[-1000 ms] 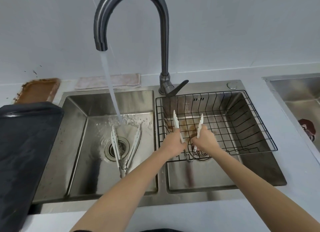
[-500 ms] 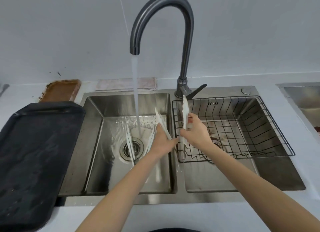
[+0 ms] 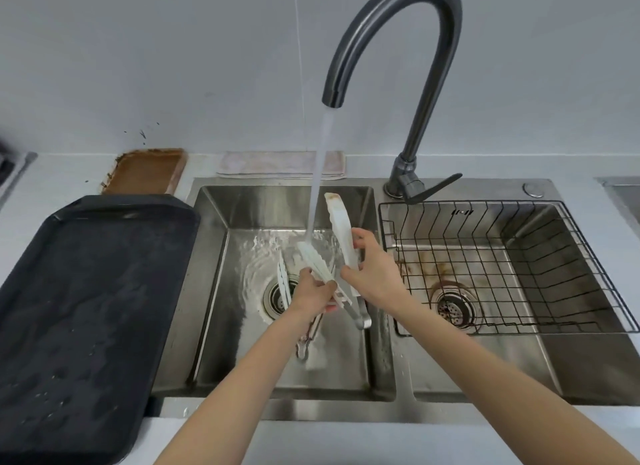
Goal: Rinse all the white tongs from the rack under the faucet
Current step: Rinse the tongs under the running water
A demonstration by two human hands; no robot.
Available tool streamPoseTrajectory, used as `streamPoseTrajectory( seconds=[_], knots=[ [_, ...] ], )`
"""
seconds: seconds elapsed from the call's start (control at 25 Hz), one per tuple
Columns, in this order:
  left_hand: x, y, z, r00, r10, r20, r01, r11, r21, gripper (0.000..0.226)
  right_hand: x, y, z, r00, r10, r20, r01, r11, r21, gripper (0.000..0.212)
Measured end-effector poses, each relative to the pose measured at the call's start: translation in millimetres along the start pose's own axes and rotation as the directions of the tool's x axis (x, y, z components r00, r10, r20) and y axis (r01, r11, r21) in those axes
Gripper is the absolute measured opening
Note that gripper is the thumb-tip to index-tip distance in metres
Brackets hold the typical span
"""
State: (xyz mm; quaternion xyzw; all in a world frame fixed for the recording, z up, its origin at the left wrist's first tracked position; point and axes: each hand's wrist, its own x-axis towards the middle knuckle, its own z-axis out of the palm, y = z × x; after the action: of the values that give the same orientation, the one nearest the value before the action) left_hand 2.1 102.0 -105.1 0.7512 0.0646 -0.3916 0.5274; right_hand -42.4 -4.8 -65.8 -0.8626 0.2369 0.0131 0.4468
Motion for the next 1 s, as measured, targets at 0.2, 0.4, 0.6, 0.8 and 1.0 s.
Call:
streamPoseTrajectory(
  seconds=[0.2, 0.4, 0.6, 0.8, 1.0],
  knots=[
    [14, 4, -2, 0.992, -0.12, 0.036, 0.124, 0.976, -0.177, 0.024, 9, -6, 8, 0.999, 0.043, 0.03, -0.043, 0.999, -0.019, 0.064],
    [19, 9, -13, 0.98, -0.198, -0.03, 0.163, 0.875, -0.456, 0.016, 23, 1, 23, 0.977, 0.182, 0.113, -0.19, 0.979, 0.072, 0.054],
    [24, 19, -31, 0.994, -0.066, -0.088, 0.013, 0.862, -0.507, 0.03, 37, 9, 44, 0.855, 0.426, 0.297, -0.513, 0.781, 0.356, 0.023],
    [33, 33, -19, 0.996, 0.008, -0.09, -0.046, 0.899, -0.436, 0.039, 36, 15, 61, 0.769, 0.485, 0.416, -0.639, 0.6, 0.481, 0.015],
    [26, 19, -15, 1.0, -0.013, -0.016, 0.005, 0.903, -0.429, 0.035, 24, 30, 61, 0.744, 0.462, 0.482, -0.666, 0.564, 0.488, 0.006]
  ],
)
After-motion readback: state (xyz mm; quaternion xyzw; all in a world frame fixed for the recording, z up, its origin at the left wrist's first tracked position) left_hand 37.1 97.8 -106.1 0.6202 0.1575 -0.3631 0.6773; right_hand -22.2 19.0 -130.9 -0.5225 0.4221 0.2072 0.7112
